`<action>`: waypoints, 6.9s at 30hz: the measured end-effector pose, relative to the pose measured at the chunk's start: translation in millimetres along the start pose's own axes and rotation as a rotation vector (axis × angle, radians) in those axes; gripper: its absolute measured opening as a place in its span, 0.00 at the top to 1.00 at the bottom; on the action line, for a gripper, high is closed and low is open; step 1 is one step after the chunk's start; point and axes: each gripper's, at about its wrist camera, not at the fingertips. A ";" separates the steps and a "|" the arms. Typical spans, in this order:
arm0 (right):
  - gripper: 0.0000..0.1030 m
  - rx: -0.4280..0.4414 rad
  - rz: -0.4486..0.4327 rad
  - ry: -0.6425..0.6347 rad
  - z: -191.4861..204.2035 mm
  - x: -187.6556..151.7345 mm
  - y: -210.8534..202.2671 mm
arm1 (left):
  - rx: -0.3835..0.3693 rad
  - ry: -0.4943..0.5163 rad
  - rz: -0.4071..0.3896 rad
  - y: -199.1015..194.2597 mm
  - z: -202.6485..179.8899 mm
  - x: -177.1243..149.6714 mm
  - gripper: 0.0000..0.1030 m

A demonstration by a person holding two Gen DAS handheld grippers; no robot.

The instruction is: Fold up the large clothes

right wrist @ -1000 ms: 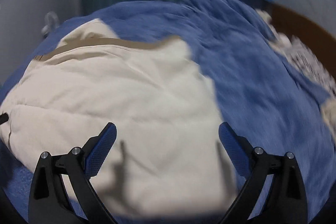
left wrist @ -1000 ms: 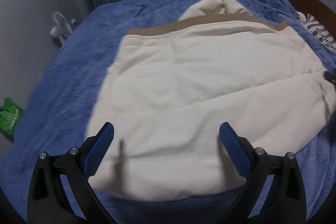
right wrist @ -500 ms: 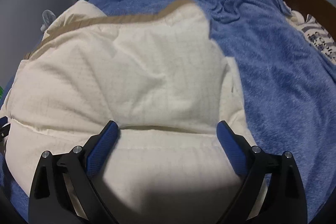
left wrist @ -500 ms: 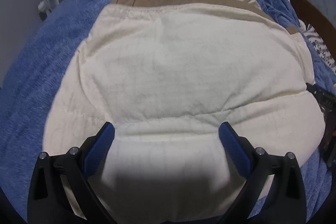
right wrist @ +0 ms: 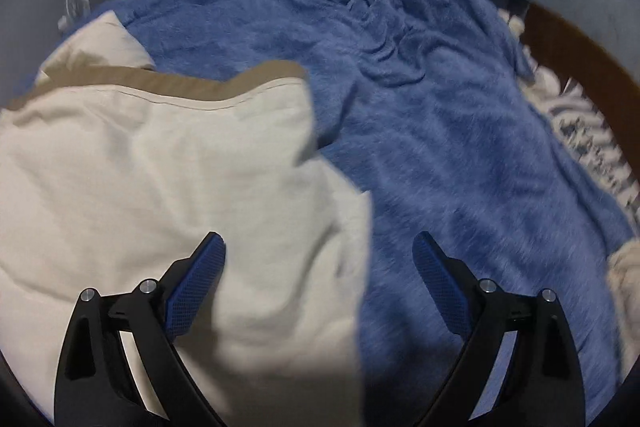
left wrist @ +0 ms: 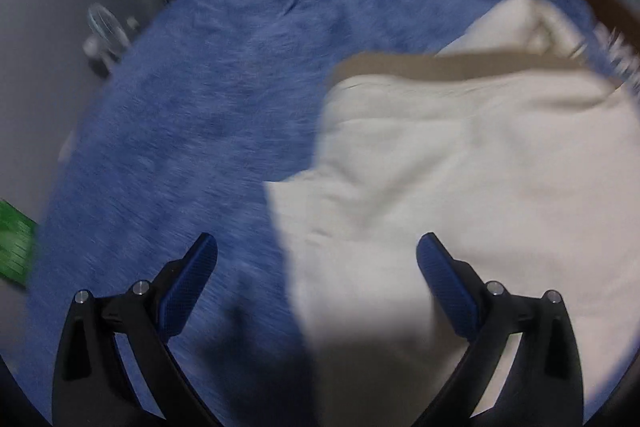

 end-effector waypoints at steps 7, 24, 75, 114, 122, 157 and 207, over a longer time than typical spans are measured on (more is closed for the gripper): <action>0.12 0.121 0.044 0.051 -28.5 -7.8 22.2 | -0.285 -0.056 -0.001 22.2 23.1 -14.6 0.41; 0.28 0.679 0.149 0.385 -81.6 -43.5 52.1 | -0.719 -0.244 0.135 59.3 67.6 -44.7 0.44; 0.90 0.469 -0.019 0.267 -18.4 -78.1 -146.5 | -0.331 -0.124 -0.003 -156.8 24.0 -92.1 0.88; 0.05 0.260 0.101 0.006 154.0 -65.5 -108.0 | -0.098 -0.179 0.086 -124.0 -130.3 -70.3 0.06; 0.05 0.221 0.138 -0.019 168.7 -64.0 -68.3 | -0.023 -0.158 0.050 -92.6 -146.5 -69.3 0.06; 0.06 0.128 -0.049 0.121 177.2 -117.0 -164.6 | 0.045 -0.281 -0.080 -175.2 -136.8 -126.4 0.06; 0.06 0.150 0.008 0.060 132.2 -218.5 -236.3 | -0.035 -0.214 0.019 -237.1 -123.2 -234.1 0.07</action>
Point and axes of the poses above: each gripper's, at about its wrist camera, not at the fingertips, and y roughly the way its jaws point, z to its left, x to its top, and after that the axes turned 4 degrees about x, right-handed
